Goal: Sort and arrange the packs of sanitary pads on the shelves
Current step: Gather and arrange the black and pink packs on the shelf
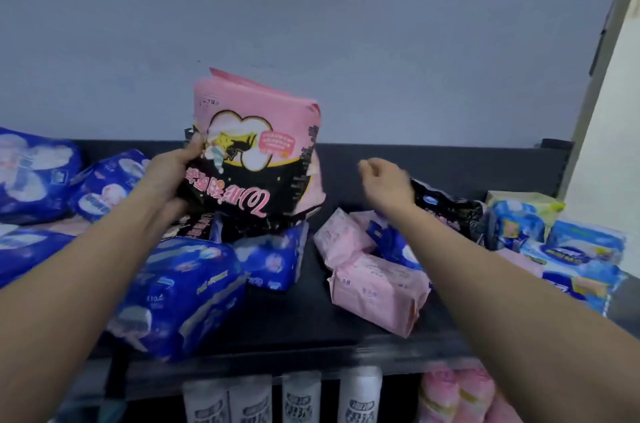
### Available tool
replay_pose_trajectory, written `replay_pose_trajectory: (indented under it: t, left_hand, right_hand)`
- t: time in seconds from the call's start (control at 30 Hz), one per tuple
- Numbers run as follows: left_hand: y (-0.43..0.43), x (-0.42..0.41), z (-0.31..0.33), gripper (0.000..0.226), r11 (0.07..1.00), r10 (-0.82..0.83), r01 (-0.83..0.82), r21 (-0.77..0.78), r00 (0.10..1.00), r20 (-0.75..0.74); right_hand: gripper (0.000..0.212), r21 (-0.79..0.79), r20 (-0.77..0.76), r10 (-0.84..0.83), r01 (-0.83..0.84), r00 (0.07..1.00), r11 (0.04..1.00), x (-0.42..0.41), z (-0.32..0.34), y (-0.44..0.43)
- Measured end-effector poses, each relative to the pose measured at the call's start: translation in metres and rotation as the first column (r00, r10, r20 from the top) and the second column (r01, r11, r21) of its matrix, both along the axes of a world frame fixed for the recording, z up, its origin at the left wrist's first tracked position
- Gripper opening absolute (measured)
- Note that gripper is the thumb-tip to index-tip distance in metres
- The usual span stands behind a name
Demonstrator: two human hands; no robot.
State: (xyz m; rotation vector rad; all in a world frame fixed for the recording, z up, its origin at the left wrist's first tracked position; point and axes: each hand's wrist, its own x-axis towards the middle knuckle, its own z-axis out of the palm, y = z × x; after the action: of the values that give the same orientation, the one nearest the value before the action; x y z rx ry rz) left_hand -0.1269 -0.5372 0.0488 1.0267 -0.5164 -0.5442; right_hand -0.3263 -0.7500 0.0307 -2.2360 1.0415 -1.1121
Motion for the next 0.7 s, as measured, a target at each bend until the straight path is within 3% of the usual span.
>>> replay_pose_trajectory:
  t: [0.03, 0.1, 0.2, 0.27, 0.43, 0.6, 0.7]
  left_hand:
    - [0.003, 0.004, 0.002, 0.024, 0.998, 0.062, -0.062, -0.01, 0.998, 0.004]
    - [0.01, 0.011, 0.001, 0.023, 0.987, 0.159, -0.159, -0.023, 0.987, -0.006]
    - [0.019, 0.02, -0.003, 0.025, 0.969, 0.235, -0.238, -0.067, 0.971, -0.039]
    - [0.025, 0.023, -0.003, 0.023, 0.952, 0.285, -0.29, -0.104, 0.957, -0.054]
    - [0.045, 0.027, 0.006, 0.017, 0.905, 0.387, -0.391, -0.169, 0.92, -0.057]
    - [0.067, 0.039, 0.01, 0.023, 0.885, 0.42, -0.43, -0.175, 0.903, -0.093]
    - [0.071, 0.043, 0.015, 0.025, 0.885, 0.423, -0.433, -0.17, 0.901, -0.093]
  right_hand:
    - [0.029, -0.16, -0.126, -0.209, 0.188, 0.97, 0.969, -0.01, -0.001, -0.014]
    - [0.042, -0.24, -0.295, -0.432, 0.372, 0.852, 0.897, -0.03, -0.007, -0.037]
    - [0.063, 0.045, -0.485, -0.399, 0.478, 0.778, 0.877, -0.043, -0.016, -0.062]
    - [0.058, 0.161, -0.489, -0.32, 0.445, 0.812, 0.881, -0.042, -0.019, -0.069]
    - [0.014, 0.009, -0.423, -0.327, 0.365, 0.845, 0.931, -0.043, -0.016, -0.073]
    - [0.021, -0.115, -0.358, -0.425, 0.412, 0.832, 0.904, -0.033, -0.009, -0.066]
    - [0.026, -0.217, -0.226, -0.379, 0.333, 0.897, 0.918, -0.01, 0.011, -0.051]
